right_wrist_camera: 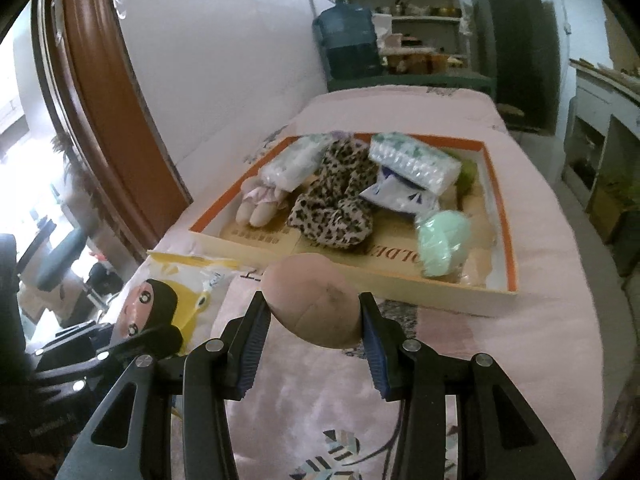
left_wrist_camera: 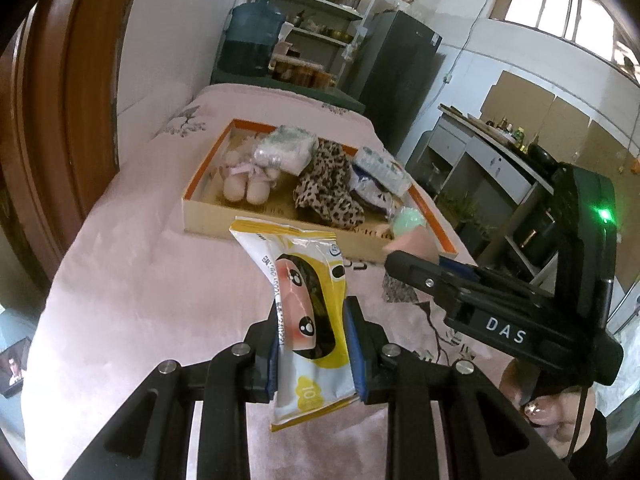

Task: Organize soft objects
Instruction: 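Carry the cartoon wipes pack and egg sponge over the tray with both tools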

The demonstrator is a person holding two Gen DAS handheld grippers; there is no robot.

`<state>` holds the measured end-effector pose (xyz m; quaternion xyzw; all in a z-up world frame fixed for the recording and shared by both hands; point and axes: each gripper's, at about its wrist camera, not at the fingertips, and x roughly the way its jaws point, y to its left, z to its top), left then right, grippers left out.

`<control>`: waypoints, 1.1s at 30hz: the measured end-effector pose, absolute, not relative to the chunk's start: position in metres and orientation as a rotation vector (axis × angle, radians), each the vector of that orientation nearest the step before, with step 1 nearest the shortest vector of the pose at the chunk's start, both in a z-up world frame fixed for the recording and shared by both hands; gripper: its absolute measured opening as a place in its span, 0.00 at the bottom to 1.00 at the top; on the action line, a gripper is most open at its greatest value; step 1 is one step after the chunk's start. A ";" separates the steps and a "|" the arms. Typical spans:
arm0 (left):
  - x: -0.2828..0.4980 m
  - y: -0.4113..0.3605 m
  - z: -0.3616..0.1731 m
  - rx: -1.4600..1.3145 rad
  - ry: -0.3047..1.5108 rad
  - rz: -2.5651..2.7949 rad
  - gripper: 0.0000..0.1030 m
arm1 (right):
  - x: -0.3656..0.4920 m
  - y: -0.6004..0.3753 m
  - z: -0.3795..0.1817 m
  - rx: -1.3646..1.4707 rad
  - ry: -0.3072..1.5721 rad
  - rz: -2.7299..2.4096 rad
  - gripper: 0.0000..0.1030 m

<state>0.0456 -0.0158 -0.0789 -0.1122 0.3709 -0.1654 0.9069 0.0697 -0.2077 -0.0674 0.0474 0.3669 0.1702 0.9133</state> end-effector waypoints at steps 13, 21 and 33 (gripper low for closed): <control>0.055 -0.012 -0.045 -0.212 0.682 -0.351 0.27 | 0.059 -0.215 -0.029 0.105 0.674 0.303 0.45; 0.074 -0.004 -0.028 -0.222 0.631 -0.343 0.27 | 0.072 -0.213 -0.017 0.103 0.664 0.286 0.45; 0.118 -0.004 -0.015 -0.226 0.606 -0.343 0.27 | 0.104 -0.207 -0.014 0.101 0.670 0.280 0.45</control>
